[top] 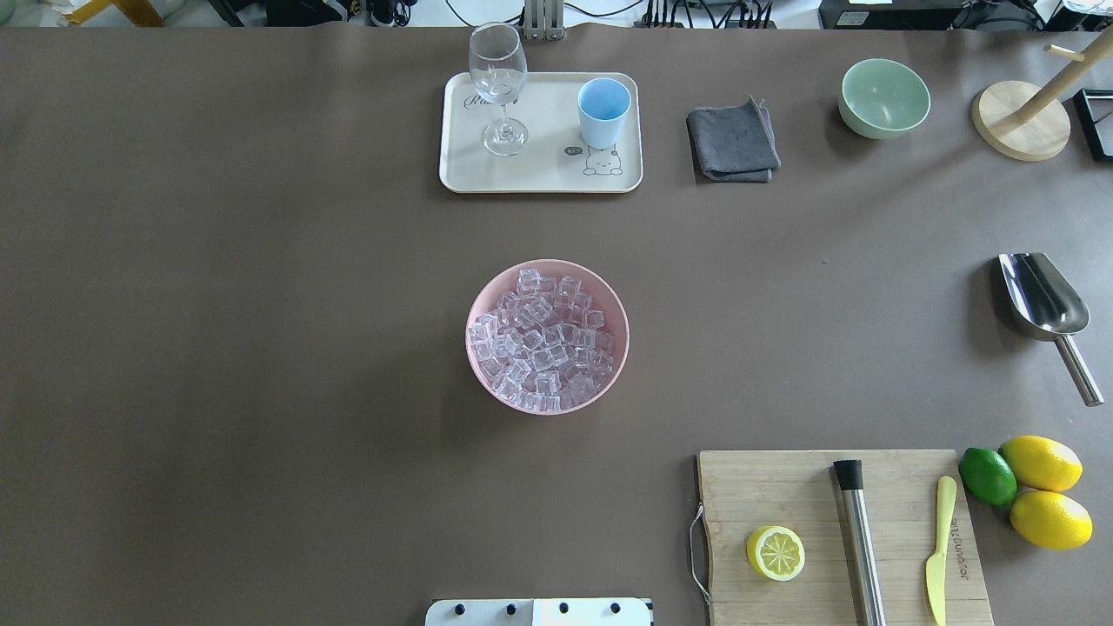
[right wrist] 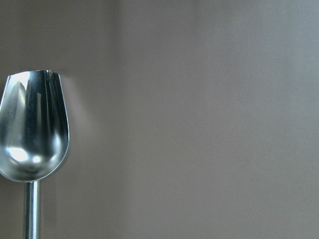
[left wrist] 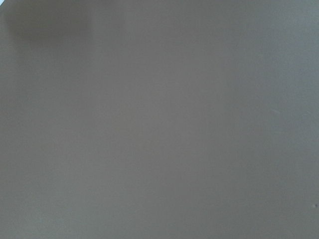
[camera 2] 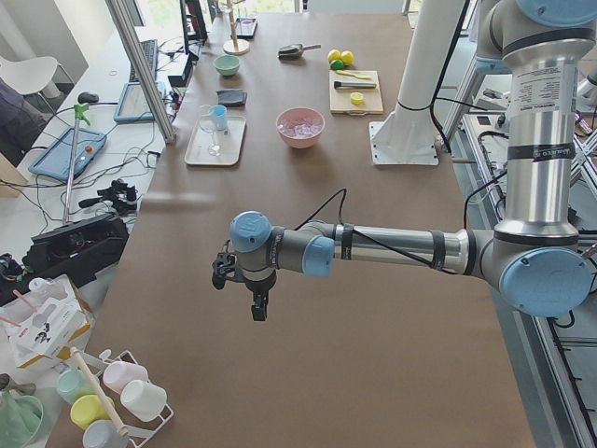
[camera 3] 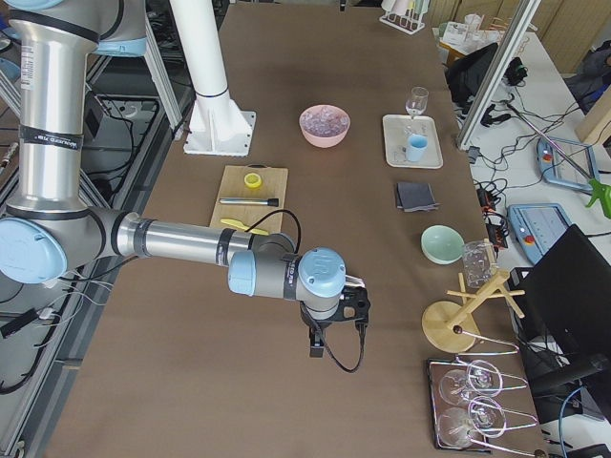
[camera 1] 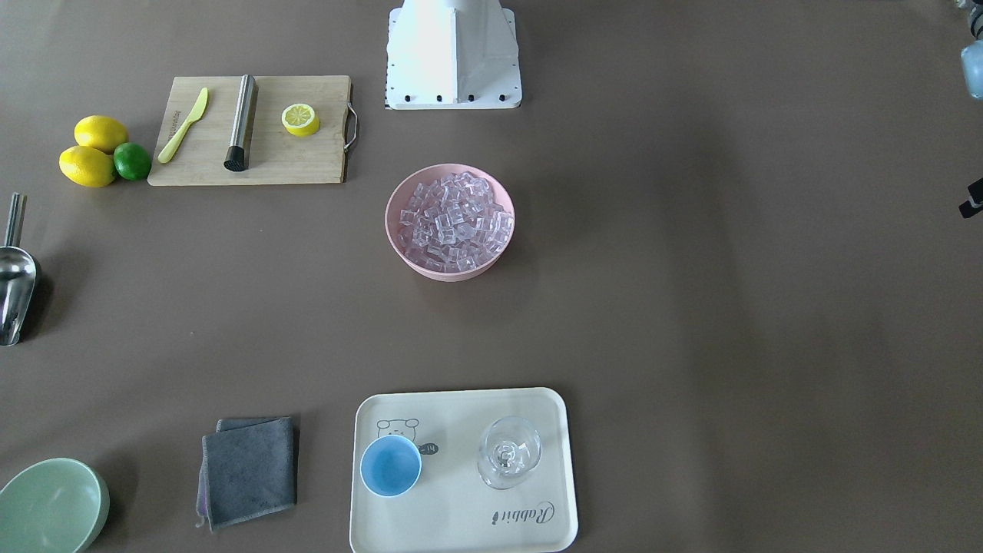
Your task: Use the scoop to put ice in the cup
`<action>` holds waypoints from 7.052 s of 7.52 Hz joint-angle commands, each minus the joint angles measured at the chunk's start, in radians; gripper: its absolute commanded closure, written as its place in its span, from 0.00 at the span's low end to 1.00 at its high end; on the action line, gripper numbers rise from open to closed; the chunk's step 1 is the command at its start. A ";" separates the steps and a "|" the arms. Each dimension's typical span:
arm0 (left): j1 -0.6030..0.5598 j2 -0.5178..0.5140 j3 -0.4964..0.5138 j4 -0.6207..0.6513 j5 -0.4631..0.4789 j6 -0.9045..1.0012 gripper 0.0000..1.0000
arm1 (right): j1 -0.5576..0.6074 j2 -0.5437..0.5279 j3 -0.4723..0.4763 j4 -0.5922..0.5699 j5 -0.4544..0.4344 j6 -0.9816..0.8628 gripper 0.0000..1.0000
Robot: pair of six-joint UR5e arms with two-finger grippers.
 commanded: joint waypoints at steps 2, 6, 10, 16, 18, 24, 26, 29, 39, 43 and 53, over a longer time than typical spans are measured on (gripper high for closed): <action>-0.011 0.003 0.003 -0.001 0.001 0.002 0.02 | 0.000 0.001 -0.001 0.002 -0.008 -0.008 0.00; -0.011 -0.003 -0.003 0.000 0.005 0.002 0.02 | 0.000 0.002 0.000 0.002 -0.008 -0.006 0.00; 0.044 -0.031 -0.045 -0.117 0.024 -0.001 0.02 | 0.000 0.001 0.010 0.000 -0.011 0.053 0.01; 0.219 -0.108 -0.091 -0.187 0.062 0.217 0.02 | -0.105 -0.019 0.161 0.106 0.012 0.285 0.00; 0.321 -0.205 -0.089 -0.213 0.065 0.219 0.02 | -0.177 -0.039 0.143 0.263 -0.009 0.466 0.00; 0.513 -0.250 -0.080 -0.619 0.060 0.237 0.02 | -0.302 -0.171 0.111 0.623 -0.043 0.709 0.00; 0.521 -0.284 -0.063 -0.619 0.057 0.363 0.02 | -0.320 -0.162 0.109 0.620 -0.061 0.722 0.00; 0.684 -0.325 -0.045 -0.666 0.073 0.386 0.02 | -0.366 -0.162 0.111 0.643 -0.116 0.790 0.01; 0.757 -0.575 0.190 -0.658 0.014 0.490 0.03 | -0.588 -0.185 0.097 0.704 -0.209 0.815 0.16; 0.831 -0.578 0.204 -0.749 0.119 0.393 0.02 | -0.591 -0.204 0.070 0.707 -0.209 0.792 0.25; 0.888 -0.560 0.277 -0.966 0.225 0.214 0.02 | -0.621 -0.191 0.037 0.722 -0.207 0.790 1.00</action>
